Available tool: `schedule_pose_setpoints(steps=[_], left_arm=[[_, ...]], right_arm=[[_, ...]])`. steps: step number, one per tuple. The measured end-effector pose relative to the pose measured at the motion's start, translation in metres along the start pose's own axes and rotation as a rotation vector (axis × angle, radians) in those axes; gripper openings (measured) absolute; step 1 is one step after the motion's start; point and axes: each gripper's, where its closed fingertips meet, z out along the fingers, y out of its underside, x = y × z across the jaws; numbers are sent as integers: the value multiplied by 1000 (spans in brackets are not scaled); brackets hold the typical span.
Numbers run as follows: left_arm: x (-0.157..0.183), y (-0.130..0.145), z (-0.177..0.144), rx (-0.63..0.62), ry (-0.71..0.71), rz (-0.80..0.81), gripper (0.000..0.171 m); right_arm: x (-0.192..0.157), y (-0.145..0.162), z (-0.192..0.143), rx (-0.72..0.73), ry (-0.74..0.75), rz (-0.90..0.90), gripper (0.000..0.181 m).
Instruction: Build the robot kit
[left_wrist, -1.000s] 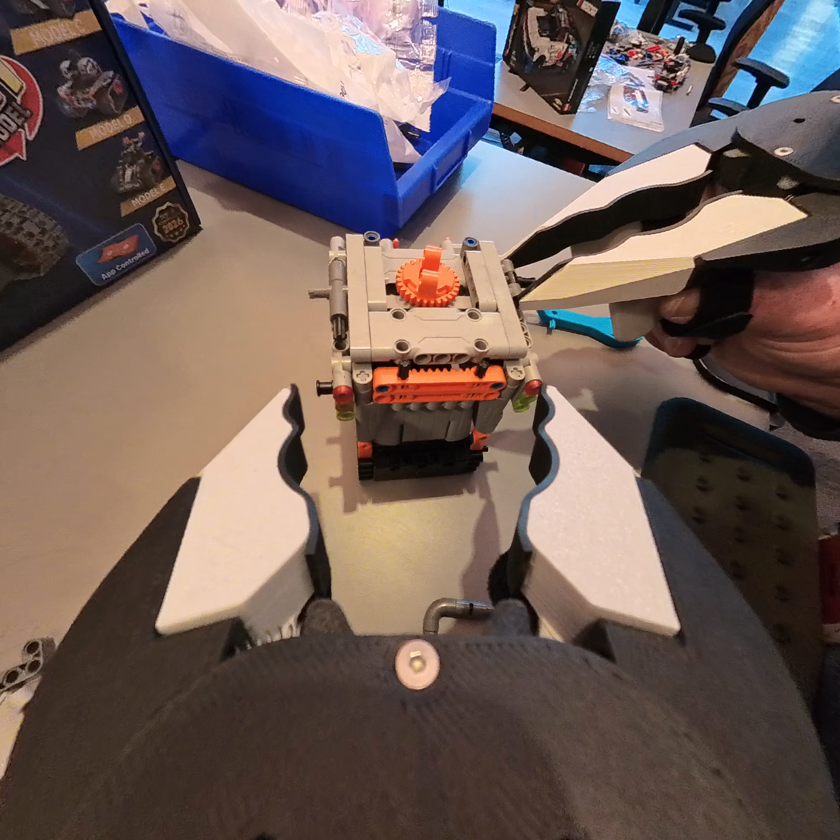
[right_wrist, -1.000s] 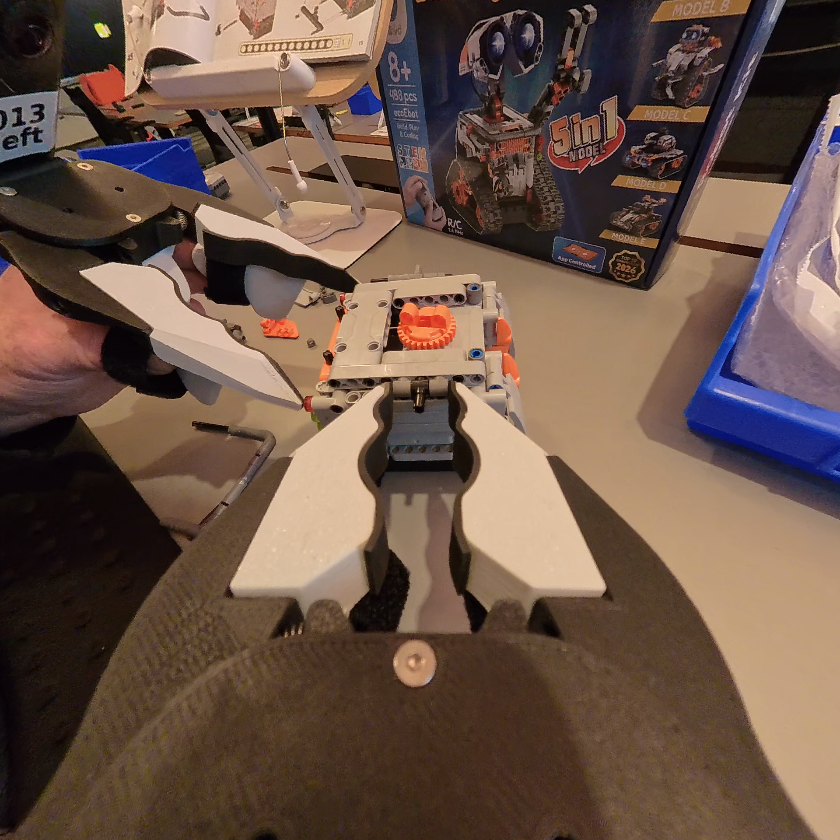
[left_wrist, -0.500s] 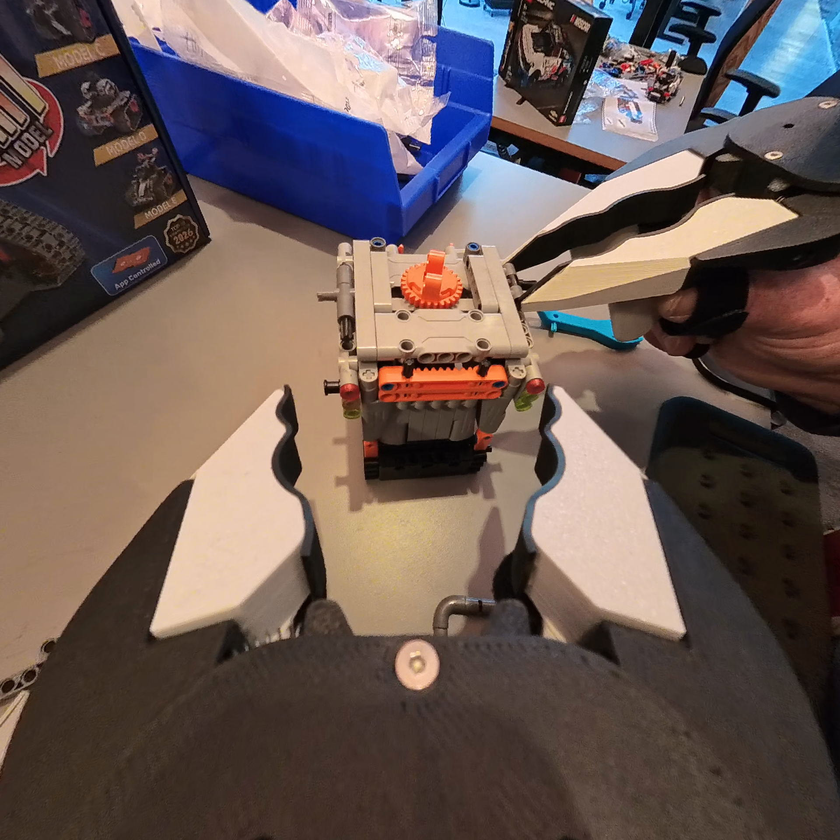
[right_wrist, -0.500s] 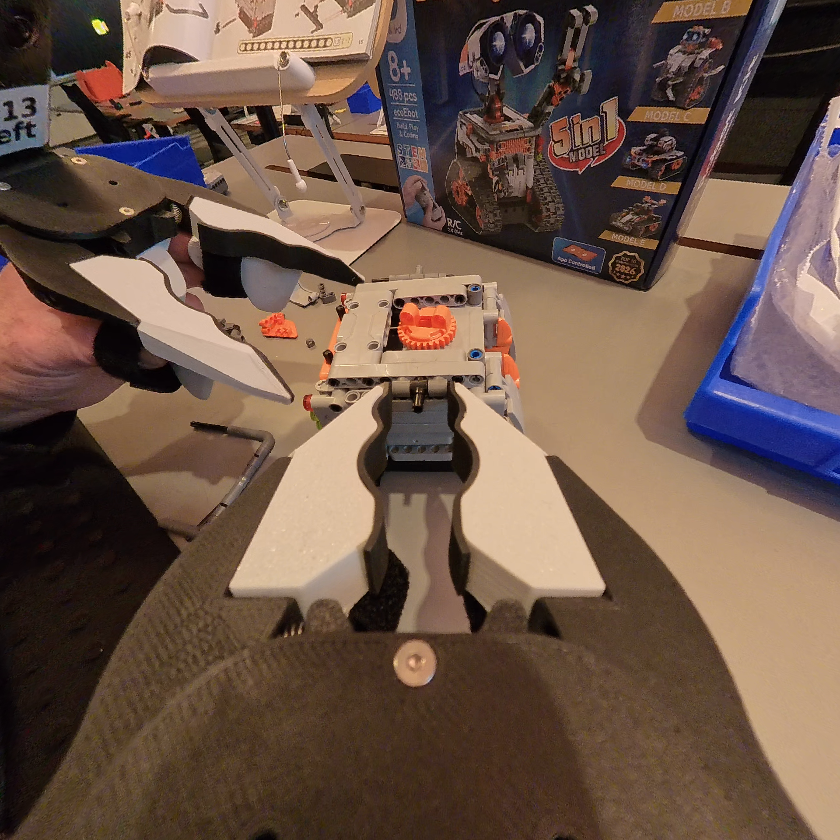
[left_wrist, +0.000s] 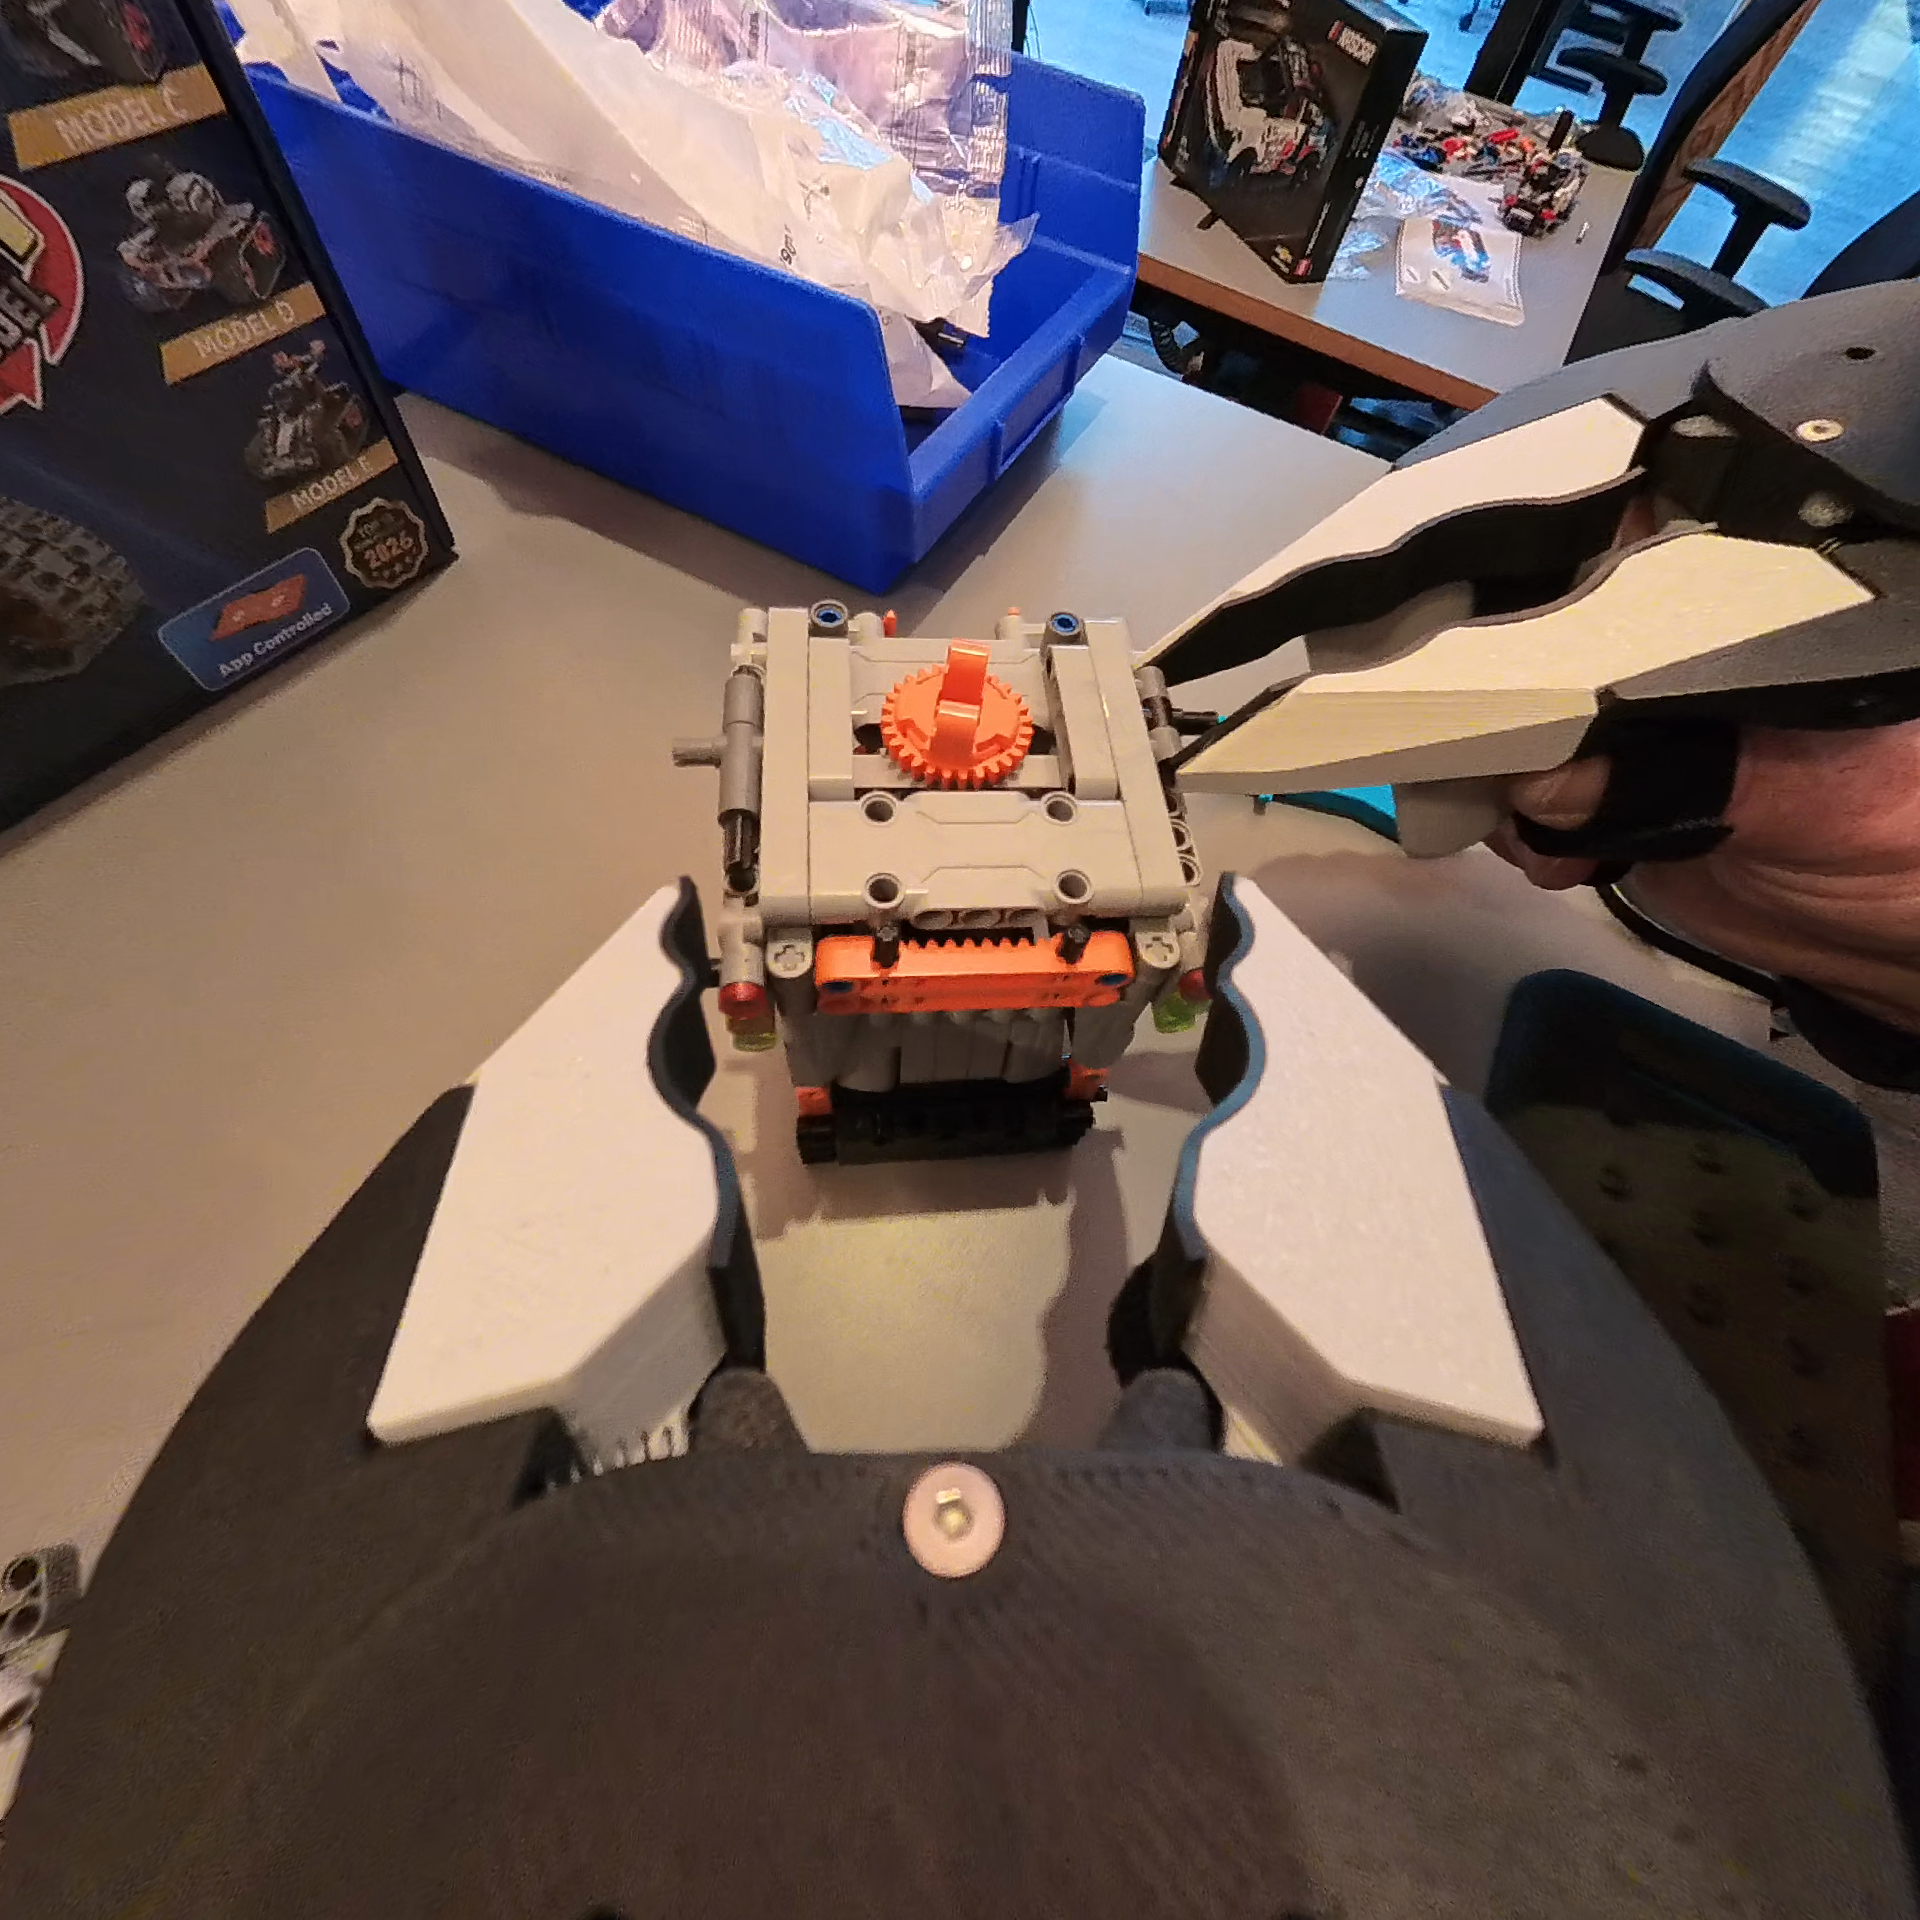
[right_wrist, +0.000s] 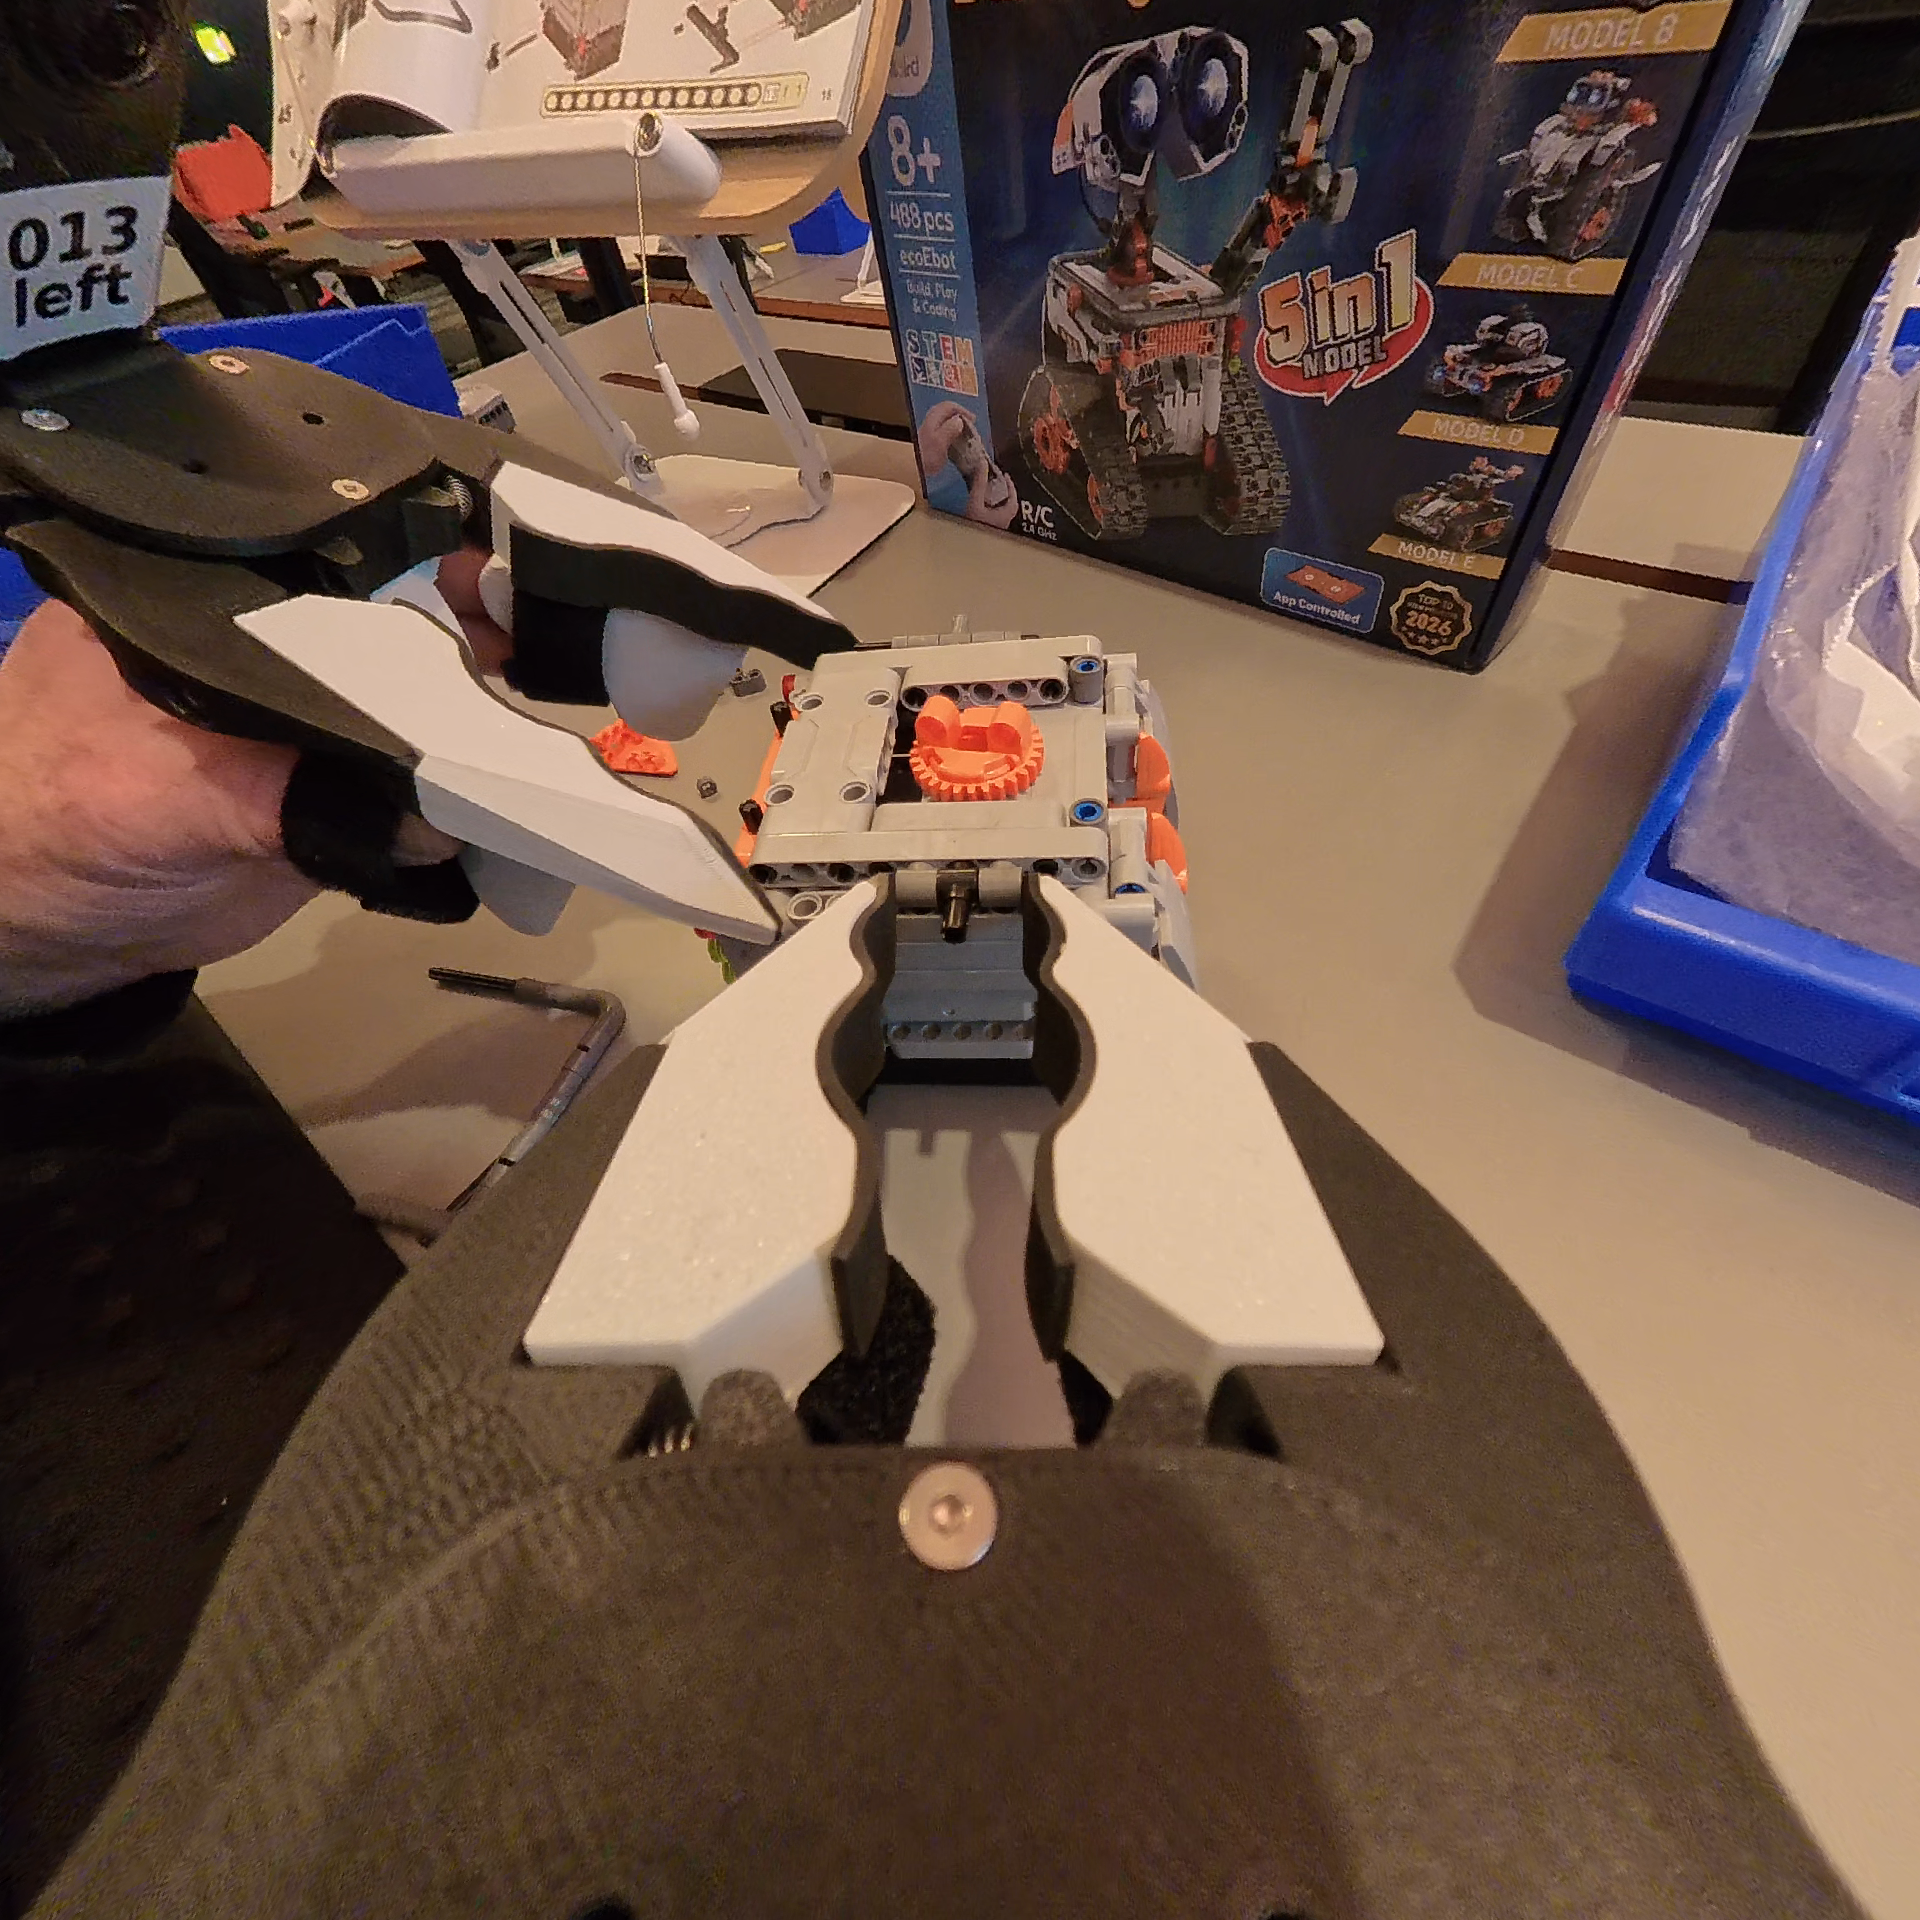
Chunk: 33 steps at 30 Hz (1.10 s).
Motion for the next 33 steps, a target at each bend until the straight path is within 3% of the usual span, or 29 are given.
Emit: schedule_pose_setpoints(steps=[33], left_arm=[[-5,-1,-3,19,24,-23,86]], right_arm=[[-2,-1,3,-2,-2,-13,21]])
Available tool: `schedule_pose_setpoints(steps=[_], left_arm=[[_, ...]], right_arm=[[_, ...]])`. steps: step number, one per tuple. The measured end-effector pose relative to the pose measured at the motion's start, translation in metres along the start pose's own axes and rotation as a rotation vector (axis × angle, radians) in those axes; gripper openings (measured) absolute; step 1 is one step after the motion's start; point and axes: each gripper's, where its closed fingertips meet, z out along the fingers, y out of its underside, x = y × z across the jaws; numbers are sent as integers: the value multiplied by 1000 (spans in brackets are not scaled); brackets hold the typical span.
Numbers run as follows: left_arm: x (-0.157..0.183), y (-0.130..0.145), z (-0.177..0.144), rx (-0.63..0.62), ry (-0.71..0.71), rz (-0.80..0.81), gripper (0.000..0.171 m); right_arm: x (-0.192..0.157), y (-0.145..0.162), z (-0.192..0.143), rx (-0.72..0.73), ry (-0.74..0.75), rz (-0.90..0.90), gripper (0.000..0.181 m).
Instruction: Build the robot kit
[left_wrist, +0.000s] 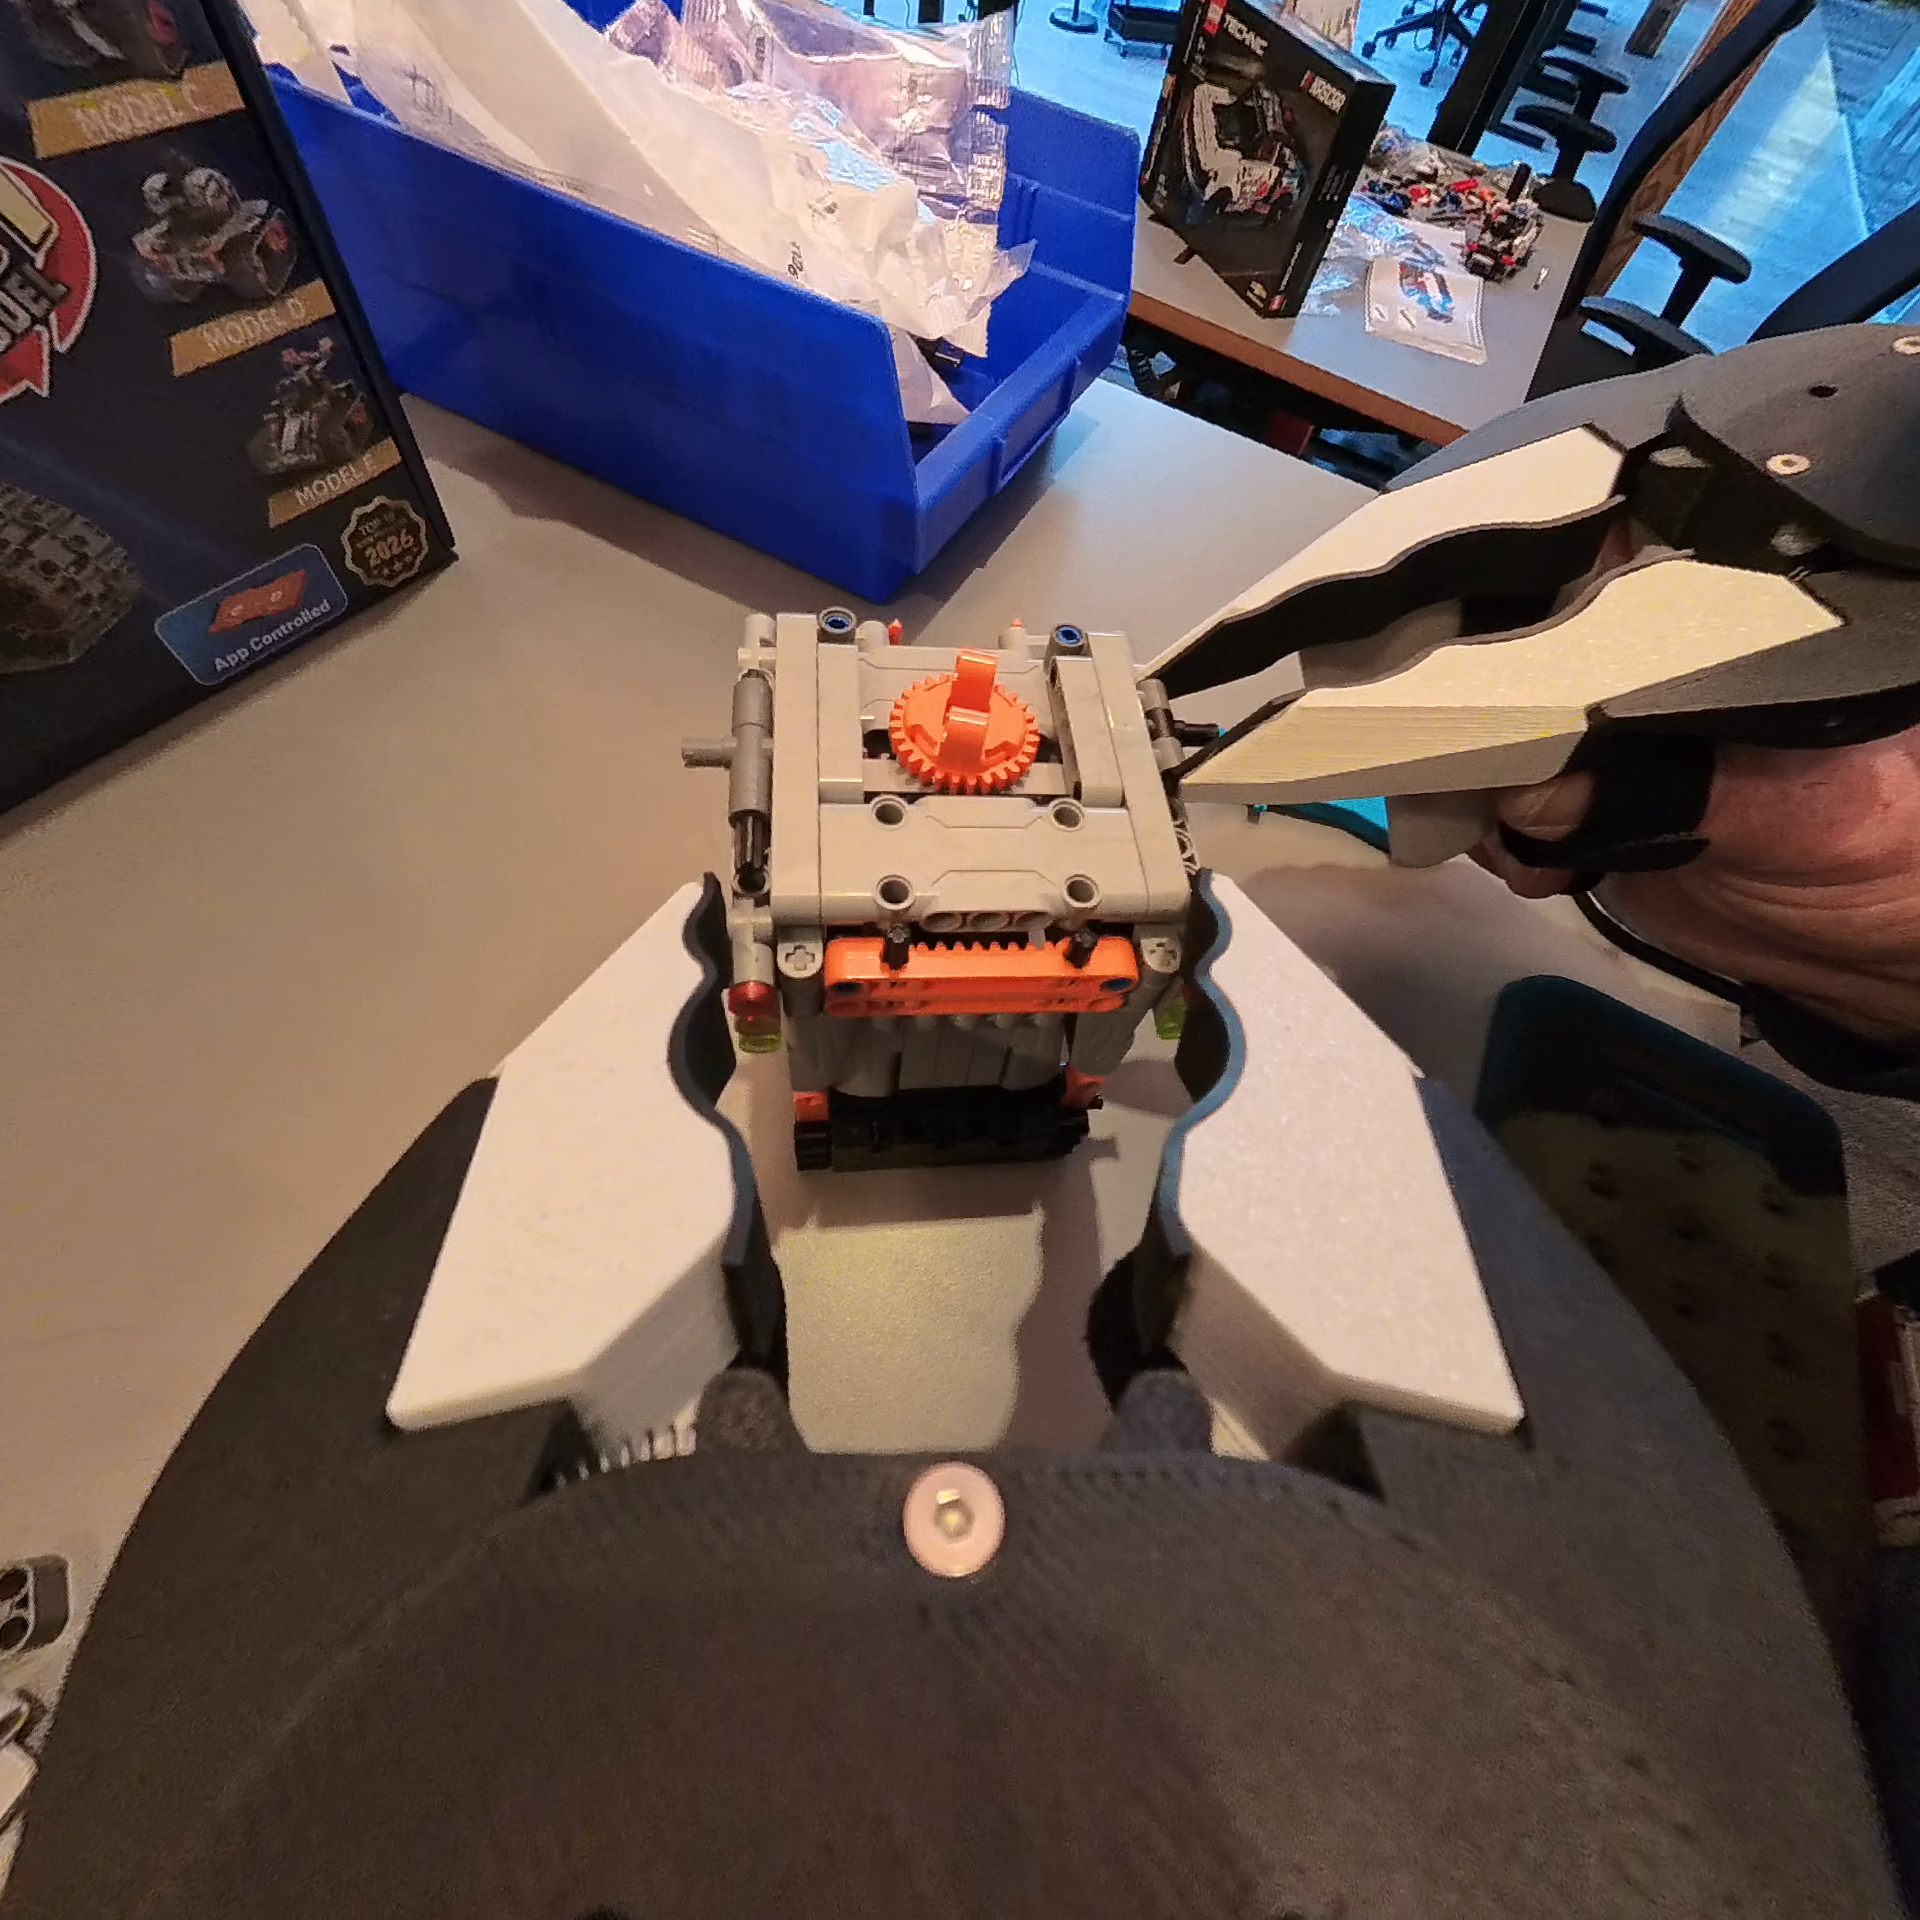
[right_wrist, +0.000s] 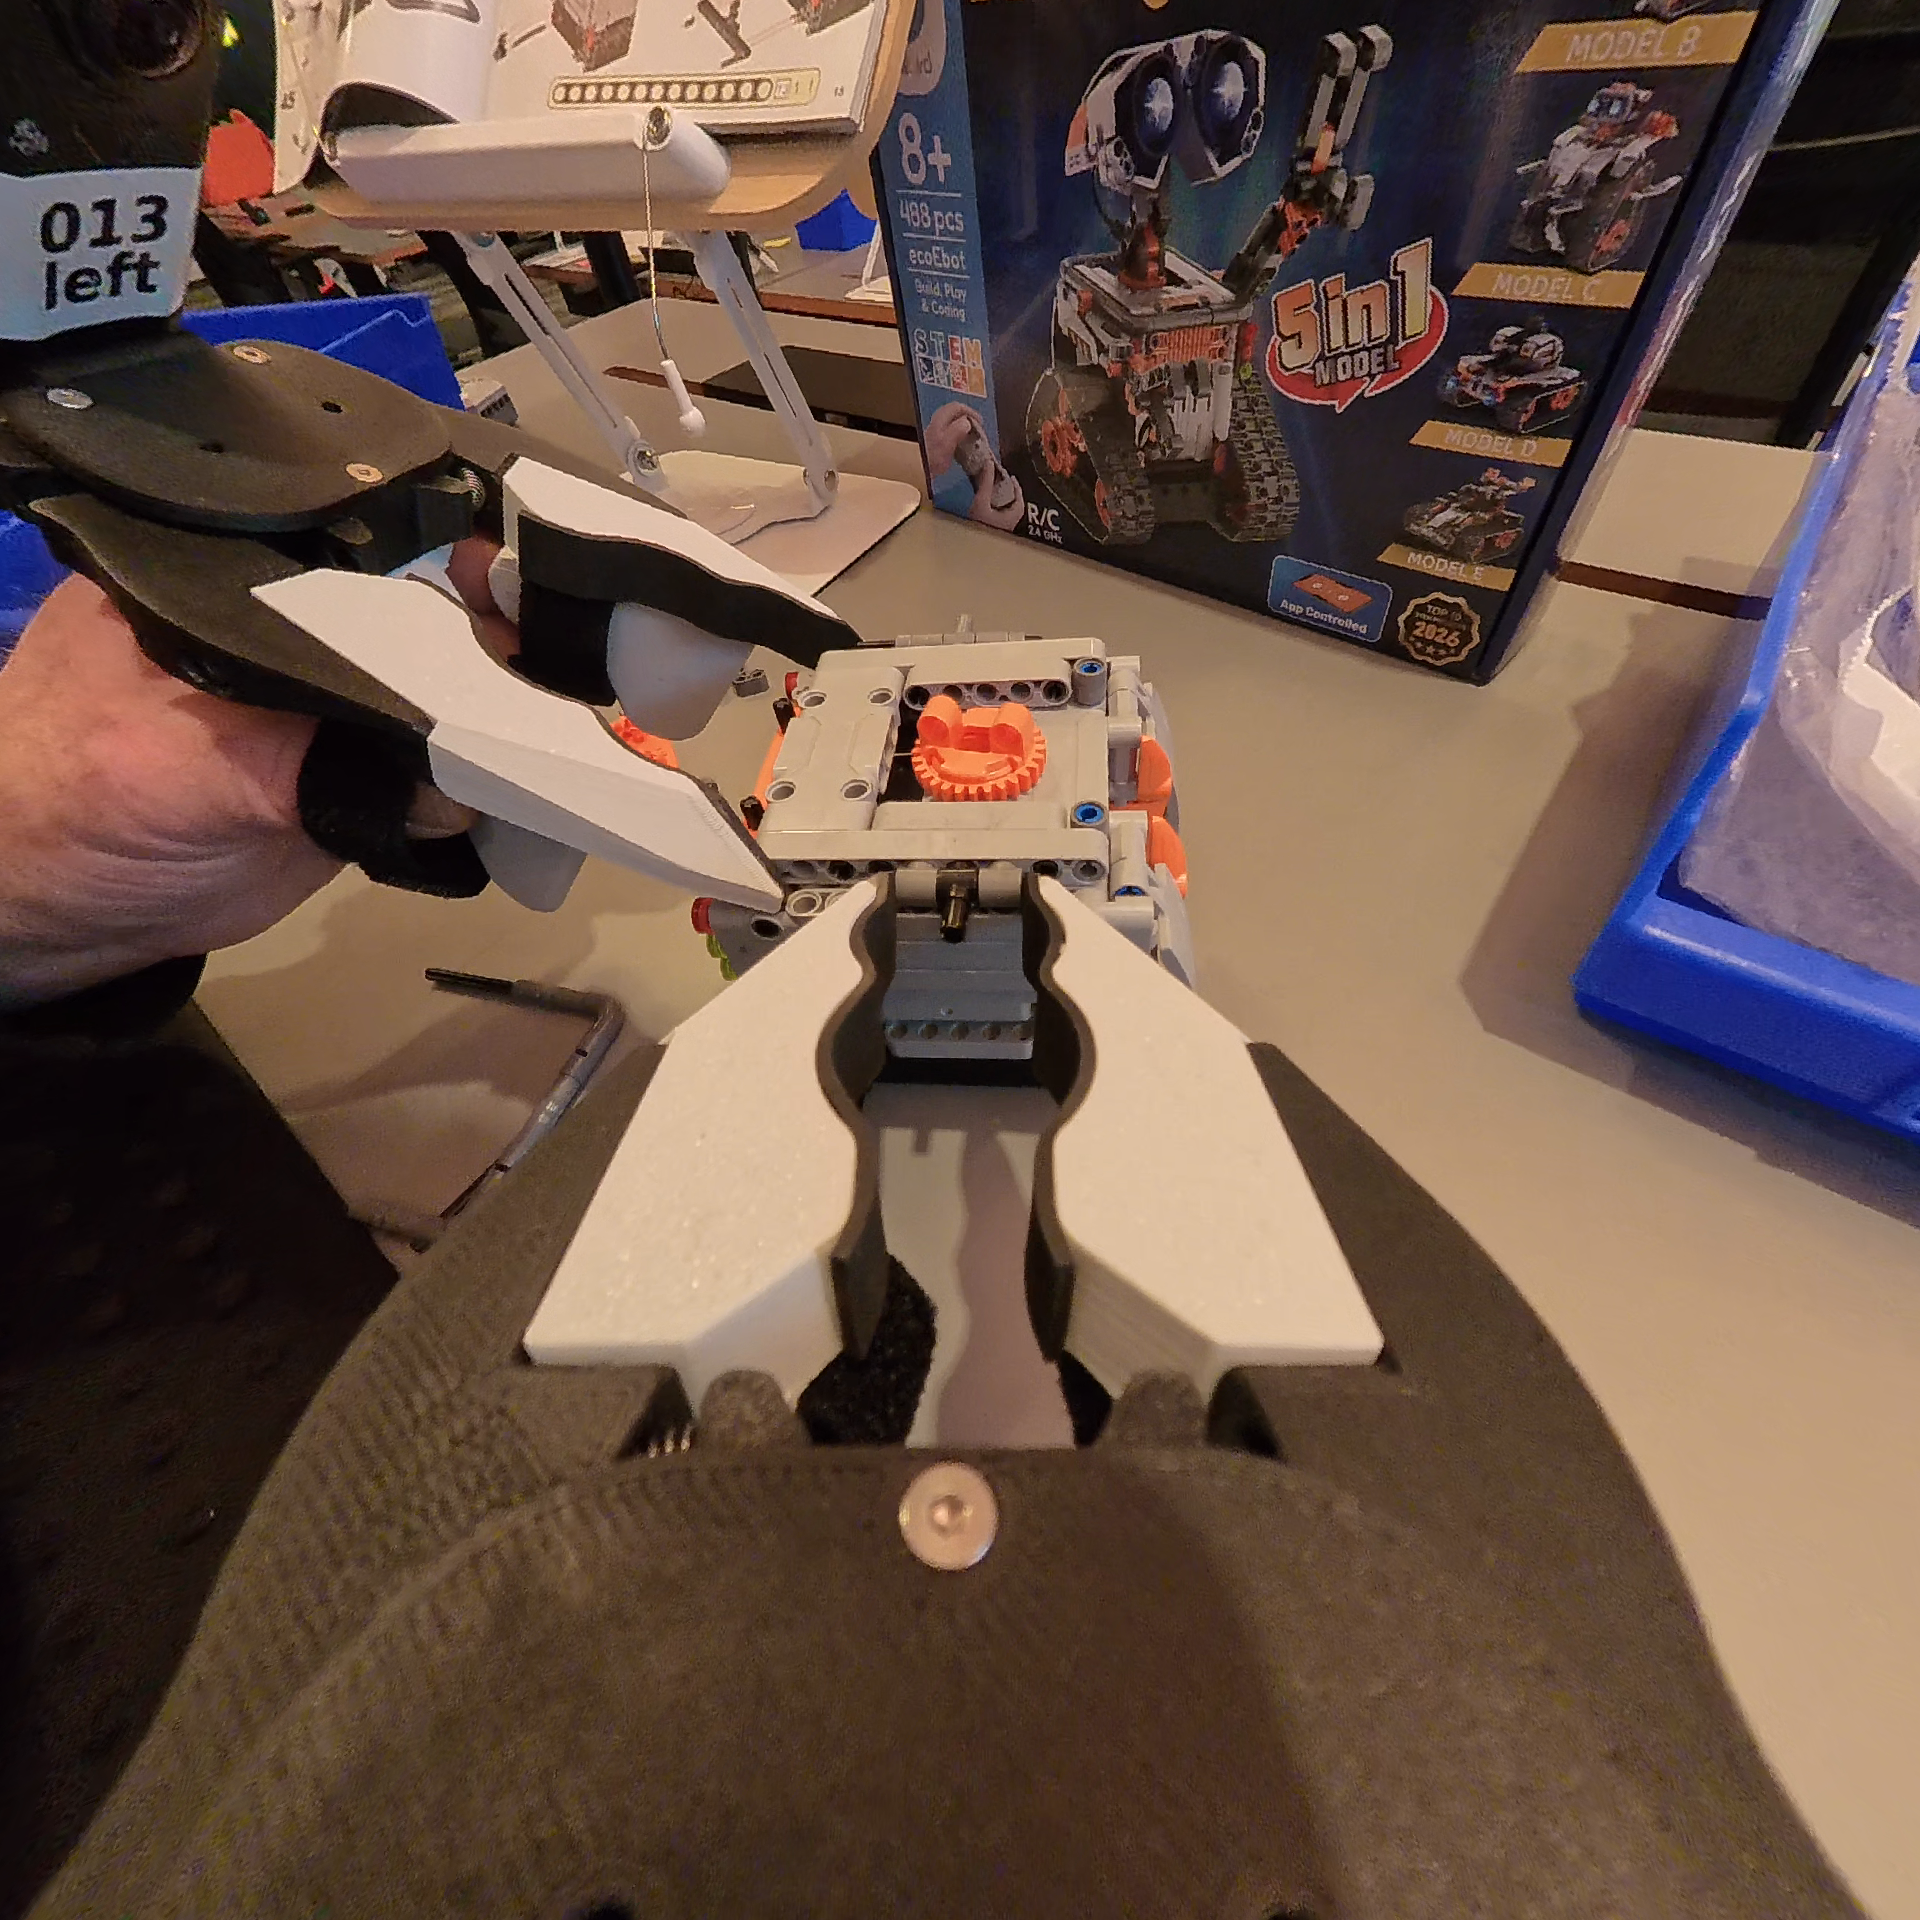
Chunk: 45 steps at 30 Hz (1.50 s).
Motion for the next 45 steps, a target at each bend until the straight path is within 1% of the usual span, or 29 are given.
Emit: schedule_pose_setpoints(steps=[7,9,10,15,18,21,25,28,29,32,35,41,45], left_arm=[[-1,0,-1,3,17,0,86],[-3,0,-2,5,25,-5,86],[-4,0,-3,6,27,-11,86],[-7,2,-6,-9,43,-4,86],[-7,4,-10,-16,56,11,84],[-11,6,-15,-22,69,-12,85],[-13,4,-25,-14,65,-11,85],[-10,9,-26,-44,79,-2,90],[-8,10,-25,-55,83,5,92],[-8,17,-21,-91,69,46,95],[-12,19,-20,-101,65,67,94],[-18,19,-24,-91,118,65,93],[-20,20,-25,-80,141,65,92]], right_arm=[[-2,-1,1,-1,-8,-4,21],[-1,-5,-2,28,-10,5,28],[-1,-7,-3,39,-14,15,29],[0,-3,-4,15,-26,18,27],[5,-4,-7,23,-9,12,28],[11,-3,-9,23,-13,25,32],[13,3,-5,13,-45,52,39],[9,9,0,-11,-115,102,42],[8,9,0,-9,-125,115,41],[6,9,0,-12,-109,106,38],[-1,9,1,-16,-97,104,35],[-9,11,2,-27,-47,99,31],[-10,12,0,-4,11,108,33]])
